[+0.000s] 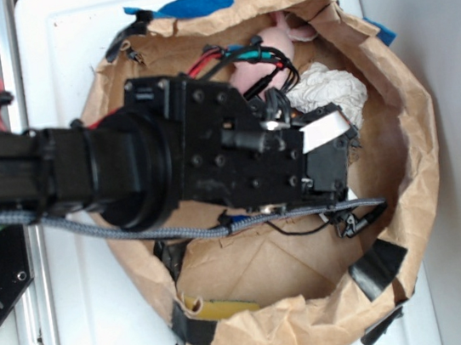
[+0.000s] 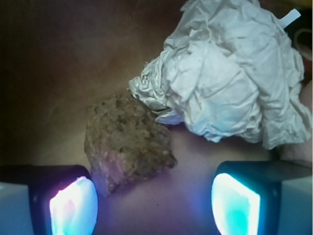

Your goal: Grab the rock.

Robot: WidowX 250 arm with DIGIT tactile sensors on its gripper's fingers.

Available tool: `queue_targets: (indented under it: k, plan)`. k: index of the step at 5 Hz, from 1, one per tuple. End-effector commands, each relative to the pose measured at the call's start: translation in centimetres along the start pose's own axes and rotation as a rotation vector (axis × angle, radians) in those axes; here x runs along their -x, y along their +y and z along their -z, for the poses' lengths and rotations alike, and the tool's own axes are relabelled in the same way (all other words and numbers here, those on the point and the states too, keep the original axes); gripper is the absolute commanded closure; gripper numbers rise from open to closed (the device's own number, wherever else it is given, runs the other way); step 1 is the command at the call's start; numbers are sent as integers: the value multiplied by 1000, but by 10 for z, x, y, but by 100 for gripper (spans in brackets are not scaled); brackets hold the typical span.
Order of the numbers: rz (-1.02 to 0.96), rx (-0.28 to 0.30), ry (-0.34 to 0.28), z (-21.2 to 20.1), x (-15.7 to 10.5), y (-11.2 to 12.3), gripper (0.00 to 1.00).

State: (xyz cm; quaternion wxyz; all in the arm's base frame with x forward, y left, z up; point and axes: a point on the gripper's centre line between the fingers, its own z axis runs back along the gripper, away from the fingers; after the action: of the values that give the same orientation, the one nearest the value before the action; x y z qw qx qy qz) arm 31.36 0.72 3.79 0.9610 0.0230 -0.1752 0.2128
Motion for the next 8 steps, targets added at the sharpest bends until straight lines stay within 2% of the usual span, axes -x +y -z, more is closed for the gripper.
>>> queue_targets:
  k: [1, 2, 3, 5, 8]
  plan:
    - [66, 99, -84, -26, -16, -12, 0]
    - [78, 145, -124, -32, -18, -12, 0]
    - [57, 147, -164, -36, -20, -10, 0]
    - [18, 97, -159, -27, -28, -4, 0]
    - [16, 73, -146, -17, -29, -5, 0]
